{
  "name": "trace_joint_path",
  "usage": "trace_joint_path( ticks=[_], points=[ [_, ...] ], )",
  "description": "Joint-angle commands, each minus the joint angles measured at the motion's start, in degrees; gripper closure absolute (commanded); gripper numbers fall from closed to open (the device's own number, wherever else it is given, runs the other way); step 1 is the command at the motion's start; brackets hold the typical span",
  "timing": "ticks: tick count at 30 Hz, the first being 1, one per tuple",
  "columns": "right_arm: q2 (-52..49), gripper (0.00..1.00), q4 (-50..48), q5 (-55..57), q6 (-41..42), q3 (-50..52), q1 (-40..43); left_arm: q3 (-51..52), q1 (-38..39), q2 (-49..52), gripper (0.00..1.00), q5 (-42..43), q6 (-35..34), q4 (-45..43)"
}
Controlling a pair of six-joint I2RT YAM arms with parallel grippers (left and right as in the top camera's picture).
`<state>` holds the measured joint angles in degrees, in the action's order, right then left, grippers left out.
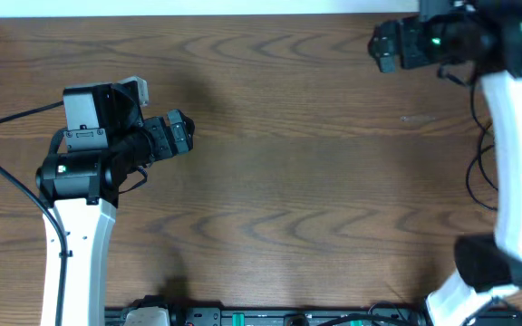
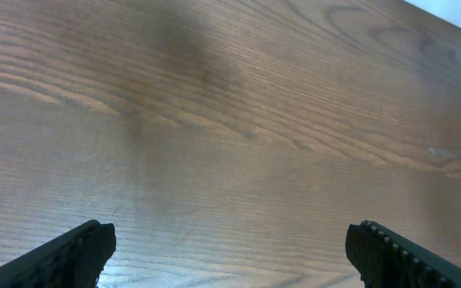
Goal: Untangle cables
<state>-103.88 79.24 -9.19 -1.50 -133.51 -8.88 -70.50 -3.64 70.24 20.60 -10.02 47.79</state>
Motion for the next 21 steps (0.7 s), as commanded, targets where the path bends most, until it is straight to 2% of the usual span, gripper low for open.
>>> trace_joint_path(
  ticks=[1,6,16,21],
  points=[
    [2.91,0.01,0.31,0.5,0.35,-0.74,0.22,-0.98,0.09,-0.26,0.02,-0.72,1.01,0.13],
    [4.7,0.01,1.62,0.5,0.35,-0.74,0.22,-0.98,0.09,-0.26,0.02,-0.72,1.01,0.13],
    [9.49,0.01,10.58,5.31,0.37,-0.72,0.22,-0.98,0.09,-0.26,0.02,-0.72,1.01,0.13],
    [11.89,0.01,11.15,7.34,0.33,-0.26,0.22,-0.98,0.07,-0.26,0.02,-0.72,1.01,0.13]
  ],
)
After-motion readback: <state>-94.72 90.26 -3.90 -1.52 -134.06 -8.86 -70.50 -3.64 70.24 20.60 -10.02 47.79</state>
